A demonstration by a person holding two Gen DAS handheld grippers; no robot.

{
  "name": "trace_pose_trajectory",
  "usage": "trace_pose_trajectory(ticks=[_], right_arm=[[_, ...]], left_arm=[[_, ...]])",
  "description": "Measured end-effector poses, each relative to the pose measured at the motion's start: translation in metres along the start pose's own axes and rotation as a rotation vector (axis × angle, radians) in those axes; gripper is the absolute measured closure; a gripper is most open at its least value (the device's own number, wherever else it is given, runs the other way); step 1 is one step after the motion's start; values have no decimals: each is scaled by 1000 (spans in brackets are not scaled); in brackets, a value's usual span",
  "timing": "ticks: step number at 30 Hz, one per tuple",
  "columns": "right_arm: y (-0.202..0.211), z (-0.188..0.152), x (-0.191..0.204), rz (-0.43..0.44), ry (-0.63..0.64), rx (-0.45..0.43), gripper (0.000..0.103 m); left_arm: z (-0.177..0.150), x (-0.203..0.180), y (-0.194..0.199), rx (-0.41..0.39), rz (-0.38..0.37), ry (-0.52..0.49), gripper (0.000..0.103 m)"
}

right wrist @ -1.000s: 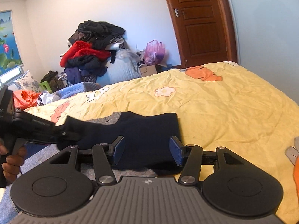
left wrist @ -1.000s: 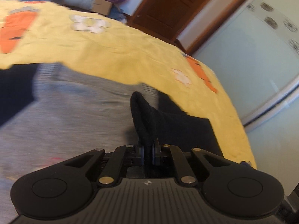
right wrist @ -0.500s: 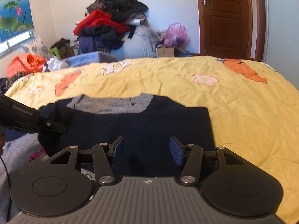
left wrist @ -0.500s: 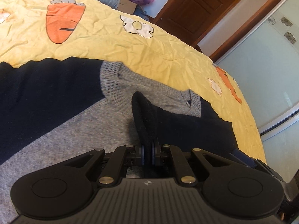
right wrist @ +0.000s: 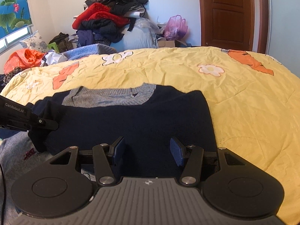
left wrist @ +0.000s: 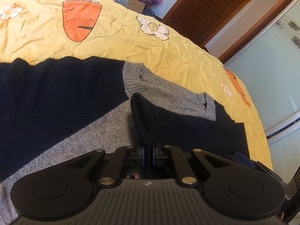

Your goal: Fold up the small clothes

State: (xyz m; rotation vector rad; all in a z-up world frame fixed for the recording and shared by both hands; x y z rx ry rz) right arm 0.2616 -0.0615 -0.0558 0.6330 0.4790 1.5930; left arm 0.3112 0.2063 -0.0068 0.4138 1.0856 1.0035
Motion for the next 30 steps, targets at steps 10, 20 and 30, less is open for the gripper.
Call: trace_pose_trajectory(ticks=[10,20,30], right_arm=[[-4,-12,7,-15,45,-44,40],[-1,-9,16,-49,72,-63,39],[-32,7,19,-158,82,-49,31]], left_arm=[[-5,0,29,-139,82,7,90],[-33,-57,25,-268,42,-167,48],[-57,-47,-7,-282,129,-243,49]])
Point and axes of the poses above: each gripper's, at about its wrist camera, not at the fingertips, and y roughly against the way its jaws point, x to its left, z to its top, the point moved 1 cm from there along -y, roughly the way its jaws point, and after that the axes turned 4 degrees about -z, right-handed, at the moved point
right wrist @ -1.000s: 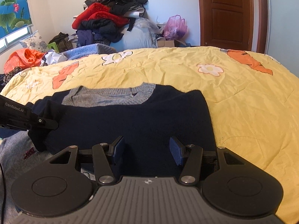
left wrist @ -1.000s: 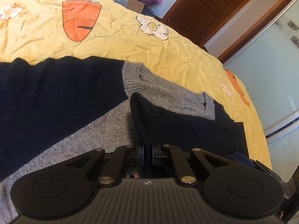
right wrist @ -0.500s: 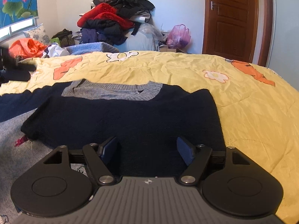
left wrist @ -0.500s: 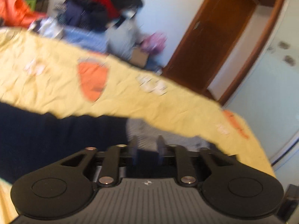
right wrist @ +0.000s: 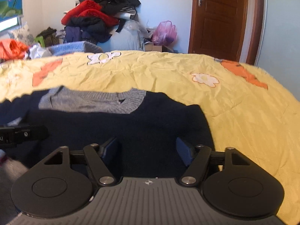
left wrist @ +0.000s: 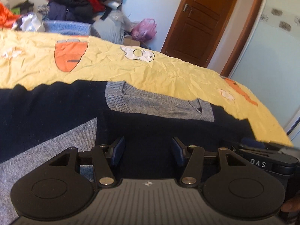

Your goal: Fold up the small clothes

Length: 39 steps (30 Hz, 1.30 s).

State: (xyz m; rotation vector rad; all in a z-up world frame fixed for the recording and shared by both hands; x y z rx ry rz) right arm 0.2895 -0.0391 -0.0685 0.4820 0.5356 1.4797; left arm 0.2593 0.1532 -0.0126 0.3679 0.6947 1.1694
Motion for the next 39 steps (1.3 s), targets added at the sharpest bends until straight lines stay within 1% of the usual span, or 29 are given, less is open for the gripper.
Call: trace_pose_trajectory(ticks=[2,4,6,8,9,10,11,12,14,15,17,19,20,21,22,23,25,26,27,28,29,31,32,34,35,36,37,38,39], right_arm=[[1,-5,5,-23,8,-22,31],[0,-5,3,-19,-1,-22,30],[1,-5,5,-21,13,-23,27],[0,-5,4,-19,14,-23,26],[0,-5,4,-17,14,-22,26],[0,-5,5,-15,14,-22,25],[1,-5,5,-13,14,-22,25],[1,-5,5,-12,14,-22,24],[1,-5,5,-9,14,-23,24],[1,-5,5,-8,14,-23,23],[1,-5,5,-8,14,-23,23],[1,-5,6,-9,15,-23,23],[1,-5,6,-9,15,-23,23],[1,-5,6,-8,15,-22,22],[1,-5,6,-9,16,-22,22],[1,-5,6,-9,17,-22,22],[1,-5,7,-9,17,-21,21],[1,-5,7,-10,18,-21,21],[1,-5,7,-11,18,-22,21],[1,-5,7,-10,17,-22,21],[1,-5,7,-10,16,-22,21],[1,-5,7,-9,16,-22,21],[1,-5,7,-9,17,-22,21],[1,-5,7,-9,16,-22,21],[1,-5,7,-9,16,-22,21],[1,-5,7,-9,16,-22,21],[1,-5,7,-8,15,-21,21],[1,-5,7,-8,15,-21,21],[2,-5,7,-8,14,-21,21]], left_arm=[[-4,-4,1,-23,16,-52,49],[-7,-7,2,-37,26,-84,49],[-3,-4,7,-30,13,-83,49],[2,6,28,-37,-4,-59,47],[6,17,45,-66,-20,-42,39],[9,31,64,-108,-29,-20,24],[13,49,85,-158,-22,11,17],[15,70,105,-212,4,52,9],[21,124,144,-301,87,174,9],[23,155,161,-331,123,261,9],[19,227,193,-384,175,506,9],[5,291,219,-449,225,759,9],[-5,317,230,-484,242,859,9],[-14,337,237,-508,251,934,9],[-22,353,241,-525,247,990,9],[-28,366,242,-532,225,1035,9],[-40,383,236,-534,154,1115,11],[-41,382,235,-553,147,1102,11],[-39,382,232,-555,138,1089,11],[-37,382,229,-550,131,1078,15],[-34,381,226,-542,140,1060,21],[-25,382,216,-489,203,1028,45],[-24,385,212,-475,230,1023,51],[-22,392,208,-455,266,1020,74],[-21,395,206,-445,286,1028,81],[-22,399,206,-437,300,1037,93],[-24,403,205,-424,313,1043,98],[-23,404,204,-418,320,1038,98],[-19,402,204,-406,348,1002,99]])
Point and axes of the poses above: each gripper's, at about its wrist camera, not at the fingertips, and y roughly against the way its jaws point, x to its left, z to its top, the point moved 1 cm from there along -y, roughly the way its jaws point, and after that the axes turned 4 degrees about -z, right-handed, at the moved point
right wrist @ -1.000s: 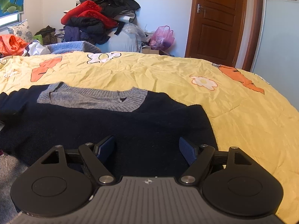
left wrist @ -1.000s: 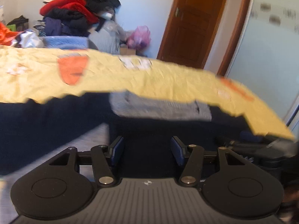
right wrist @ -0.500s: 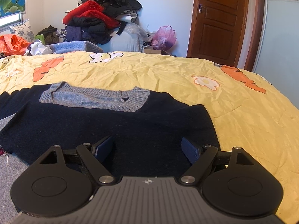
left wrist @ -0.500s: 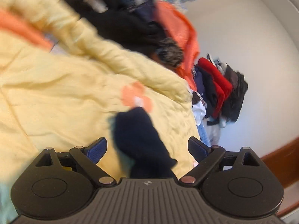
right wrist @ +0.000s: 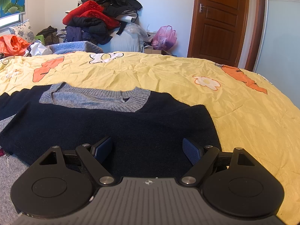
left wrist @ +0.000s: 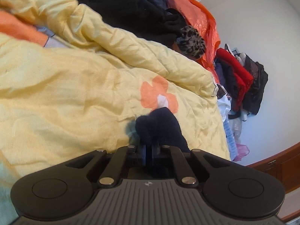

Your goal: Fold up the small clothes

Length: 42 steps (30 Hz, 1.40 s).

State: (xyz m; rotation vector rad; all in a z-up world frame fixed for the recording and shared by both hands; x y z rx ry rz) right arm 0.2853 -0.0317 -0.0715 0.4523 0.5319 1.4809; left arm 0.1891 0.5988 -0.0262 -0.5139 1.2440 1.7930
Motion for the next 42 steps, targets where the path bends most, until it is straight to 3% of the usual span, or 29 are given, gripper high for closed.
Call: trace_pose_trajectory(ticks=[1,2,3,4,5,6,7,9,11,17,20,21,23,25,29,31,35,42], right_arm=[[0,0,0,0,0,0,21],[0,0,0,0,0,0,21],[0,0,0,0,0,0,21],[0,0,0,1,-1,0,21],[0,0,0,0,0,0,21],[0,0,0,2,-1,0,20],[0,0,0,2,-2,0,20],[0,0,0,2,-2,0,20],[0,0,0,2,-1,0,20],[-1,0,3,-10,16,0,19],[7,14,20,-75,23,1,21],[15,21,28,-28,-39,-16,21],[29,38,50,194,-178,-25,21],[34,56,91,397,-231,36,20],[16,76,174,789,-418,268,20],[-2,78,212,916,-508,397,20],[-27,80,276,979,-539,541,19],[-46,77,315,954,-579,609,19]], left_arm=[[-2,-11,0,-18,42,-92,99],[-10,-30,5,-58,102,-262,99],[-29,-56,12,-129,162,-521,99],[-61,-80,17,-217,206,-840,99],[-98,-95,21,-275,220,-1140,99],[-133,-100,24,-291,202,-1377,99],[-162,-99,26,-288,173,-1552,99],[-206,-90,28,-324,164,-1796,99],[-227,-84,28,-348,158,-1919,99],[-250,-76,35,-420,118,-2062,99],[-254,-73,36,-463,114,-2088,99],[-254,-73,37,-473,110,-2088,99],[-254,-74,40,-492,98,-2081,99],[-253,-73,42,-505,81,-2071,99],[-248,-75,48,-533,55,-2023,99],[-243,-77,51,-542,46,-1985,99],[-237,-79,53,-538,30,-1943,99],[-243,-76,55,-544,-8,-1985,99]])
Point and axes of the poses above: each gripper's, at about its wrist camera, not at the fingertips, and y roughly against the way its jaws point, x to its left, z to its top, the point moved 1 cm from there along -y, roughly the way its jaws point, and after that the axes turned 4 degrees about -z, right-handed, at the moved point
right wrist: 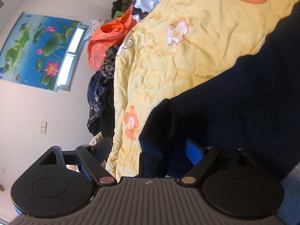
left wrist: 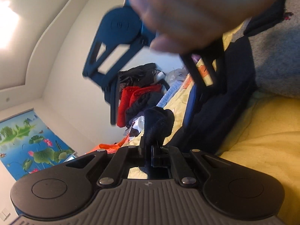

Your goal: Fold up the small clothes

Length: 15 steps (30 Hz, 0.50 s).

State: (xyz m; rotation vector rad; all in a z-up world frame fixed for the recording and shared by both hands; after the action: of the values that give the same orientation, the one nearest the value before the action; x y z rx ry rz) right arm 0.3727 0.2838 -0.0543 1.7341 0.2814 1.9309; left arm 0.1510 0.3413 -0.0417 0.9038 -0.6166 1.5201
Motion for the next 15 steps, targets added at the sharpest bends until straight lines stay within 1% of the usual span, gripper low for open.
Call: trace_pose_trajectory(ticks=[1,2,3,4,5,6,7,8,9,11,12,15], right_arm=[[-3,0,-2,-6,-9,1,19],[-5,1,-4,-10,-11,-3,22],[-4,1,-5,-9,-2,-12,37],[-4,1,-5,-9,8,-13,46],[-4,0,-7,-7,6,-9,60],[-5,-1,-8,-6,5,-11,71],[-5,-2,-8,-8,13,-18,76],[-6,-2,-8,-6,21,-24,81],[-5,-3,-8,-9,26,-32,83],[-4,-4,-6,-15,43,-48,85],[-4,-4,-4,-23,54,-54,85],[-4,-1,-2,-22,65,-61,86]], left_arm=[[0,0,0,-3,0,1,99],[0,0,0,-3,0,4,99],[0,1,-1,-3,0,7,99],[0,2,-1,-3,0,9,99],[0,2,-1,-4,0,10,99],[0,2,-1,-5,-1,8,99],[0,1,-1,-5,-2,4,99],[-3,0,1,-5,-2,-1,99],[-3,-1,1,-5,-3,-7,99],[-4,-2,0,-1,1,-20,99],[-4,-3,-1,5,7,-29,96],[-4,-5,0,1,33,-46,94]])
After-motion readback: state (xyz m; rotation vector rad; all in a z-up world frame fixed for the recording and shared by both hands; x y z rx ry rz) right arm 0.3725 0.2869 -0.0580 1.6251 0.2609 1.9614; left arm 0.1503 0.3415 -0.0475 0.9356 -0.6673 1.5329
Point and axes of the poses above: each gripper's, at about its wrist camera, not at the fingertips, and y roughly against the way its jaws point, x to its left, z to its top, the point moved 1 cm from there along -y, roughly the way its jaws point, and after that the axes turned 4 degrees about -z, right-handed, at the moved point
